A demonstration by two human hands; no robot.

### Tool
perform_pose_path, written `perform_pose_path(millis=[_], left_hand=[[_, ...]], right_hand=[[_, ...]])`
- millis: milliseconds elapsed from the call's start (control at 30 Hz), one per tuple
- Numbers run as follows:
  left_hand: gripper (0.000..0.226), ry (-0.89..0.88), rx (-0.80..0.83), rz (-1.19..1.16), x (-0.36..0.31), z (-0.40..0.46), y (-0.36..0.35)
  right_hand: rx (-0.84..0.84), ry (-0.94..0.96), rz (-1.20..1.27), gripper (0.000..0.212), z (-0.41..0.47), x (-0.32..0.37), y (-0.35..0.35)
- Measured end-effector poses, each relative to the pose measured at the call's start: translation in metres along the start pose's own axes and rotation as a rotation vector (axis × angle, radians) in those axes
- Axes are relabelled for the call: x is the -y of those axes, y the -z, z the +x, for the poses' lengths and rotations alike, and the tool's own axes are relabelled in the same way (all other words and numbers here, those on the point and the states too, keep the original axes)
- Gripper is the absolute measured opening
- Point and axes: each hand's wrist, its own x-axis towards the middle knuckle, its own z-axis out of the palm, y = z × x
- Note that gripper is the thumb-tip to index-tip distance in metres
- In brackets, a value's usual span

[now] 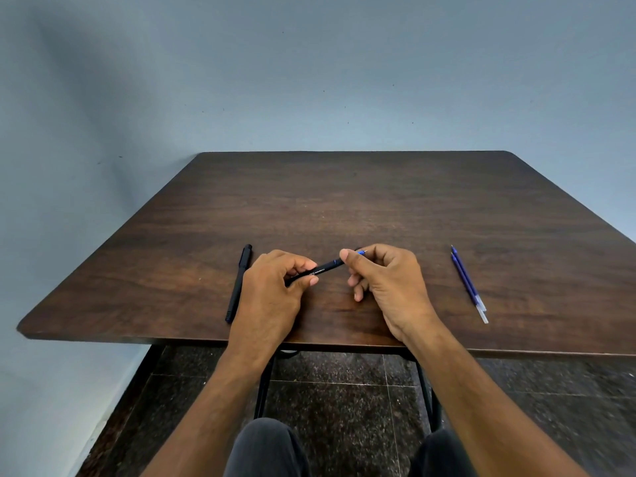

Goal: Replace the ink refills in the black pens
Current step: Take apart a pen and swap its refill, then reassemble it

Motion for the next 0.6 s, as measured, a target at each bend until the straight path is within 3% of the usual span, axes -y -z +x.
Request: perform_pose_path(millis=[500,600], left_hand=[[0.026,0.029,0.005,0.010,-0.0006,0.0000,-0.0004],[0.024,0.027,0.008,0.010,-0.0004,-0.0004,-0.0009]], right_hand=[[0.017,-0.026,0.084,0.003,-0.0020,0.0054,0.0022],[-0.002,-0.027,0.069,0.008,-0.0012,0.0038,0.0020]])
